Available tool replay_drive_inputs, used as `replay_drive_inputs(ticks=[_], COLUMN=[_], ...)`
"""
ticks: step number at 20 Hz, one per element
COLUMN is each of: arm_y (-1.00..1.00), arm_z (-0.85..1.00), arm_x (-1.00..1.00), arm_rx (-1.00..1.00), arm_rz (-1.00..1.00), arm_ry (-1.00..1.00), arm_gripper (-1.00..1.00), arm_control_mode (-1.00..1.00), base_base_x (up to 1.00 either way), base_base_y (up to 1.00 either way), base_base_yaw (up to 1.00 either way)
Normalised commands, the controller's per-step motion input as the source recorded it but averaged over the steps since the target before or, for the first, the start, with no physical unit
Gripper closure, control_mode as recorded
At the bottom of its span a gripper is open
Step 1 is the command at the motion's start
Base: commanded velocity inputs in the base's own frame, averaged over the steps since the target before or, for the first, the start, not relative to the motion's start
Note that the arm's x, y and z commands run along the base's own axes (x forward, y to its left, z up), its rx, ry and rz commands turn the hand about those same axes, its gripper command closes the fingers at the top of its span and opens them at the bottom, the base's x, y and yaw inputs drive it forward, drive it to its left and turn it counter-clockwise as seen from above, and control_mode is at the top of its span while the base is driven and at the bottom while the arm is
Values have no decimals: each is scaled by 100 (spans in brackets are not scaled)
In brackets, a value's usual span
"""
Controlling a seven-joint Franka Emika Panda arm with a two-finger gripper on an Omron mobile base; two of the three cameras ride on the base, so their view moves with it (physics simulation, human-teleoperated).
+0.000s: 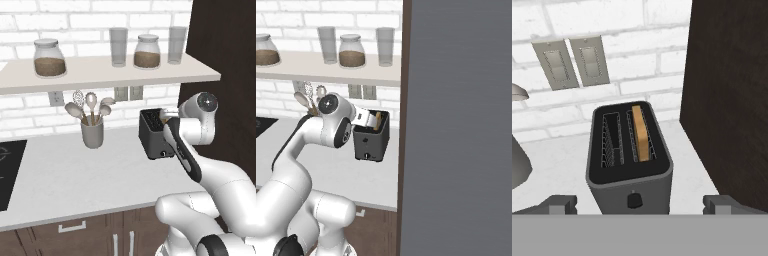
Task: Start the toaster. Once the lever pops up, take the bread to the plate on the dining counter.
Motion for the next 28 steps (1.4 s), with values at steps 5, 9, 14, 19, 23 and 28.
replay_drive_inputs(ticks=[5, 9, 14, 19, 23, 28], arm_y=[-11, -20, -9, -19, -15, -7], arm_z=[-1, -24, -34, -10, -4, 0], arm_x=[0, 0, 4, 14, 14, 26], arm_rx=[0, -2, -5, 0, 0, 0], arm_rz=[0, 1, 6, 10, 17, 8], arm_ry=[0, 0, 0, 0, -2, 0], arm_gripper=[-100, -100, -100, -100, -100, -100], arm_control_mode=[-100, -100, -100, -100, -100, -100], base_base_x=[0, 0, 0, 0, 0, 0], base_base_y=[0, 0, 0, 0, 0, 0], base_base_yaw=[0, 0, 0, 0, 0, 0])
